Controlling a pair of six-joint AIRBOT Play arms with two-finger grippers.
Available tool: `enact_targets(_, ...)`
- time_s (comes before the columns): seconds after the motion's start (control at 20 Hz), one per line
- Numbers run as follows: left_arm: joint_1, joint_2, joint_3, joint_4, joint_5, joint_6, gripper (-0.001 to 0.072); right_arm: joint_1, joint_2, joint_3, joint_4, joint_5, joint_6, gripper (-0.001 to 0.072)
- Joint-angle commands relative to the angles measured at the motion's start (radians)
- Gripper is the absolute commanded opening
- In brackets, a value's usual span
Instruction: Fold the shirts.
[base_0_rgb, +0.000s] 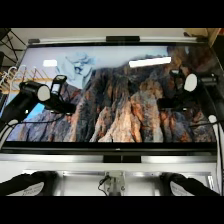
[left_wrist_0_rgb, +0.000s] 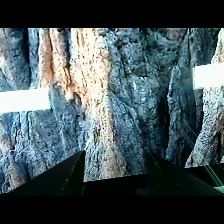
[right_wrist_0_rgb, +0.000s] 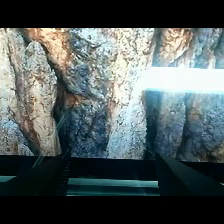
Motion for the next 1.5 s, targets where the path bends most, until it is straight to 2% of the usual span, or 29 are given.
enact_targets(0.0, 0.000, 0.000, 0.000, 0.000, 0.000, 0.000, 0.0472, -0.001, 0.000, 0.000, 0.000, 0.000, 0.000, 0.0635)
enact_targets(0.65, 0.000, 0.000, 0.000, 0.000, 0.000, 0.000, 0.0472, -0.001, 0.000, 0.000, 0.002, 0.000, 0.000, 0.0635)
enact_targets(0.85, 0.000, 0.000, 0.000, -0.001, 0.000, -0.008, 0.0472, -0.001, 0.000, 0.000, 0.003, -0.067, 0.000, 0.0635)
enact_targets(1.1, -0.002, -0.010, 0.000, -0.061, 0.011, -0.023, 0.0470, -0.001, 0.000, 0.000, 0.005, -0.078, 0.002, 0.0635)
enact_targets(1.3, -0.002, -0.042, 0.000, -0.085, 0.008, -0.128, 0.0470, -0.001, -0.004, 0.000, 0.021, -0.080, 0.005, 0.0635)
enact_targets(1.45, -0.002, -0.071, -0.001, -0.102, 0.008, -0.135, 0.0469, -0.001, -0.004, 0.000, 0.030, -0.114, 0.005, 0.0635)
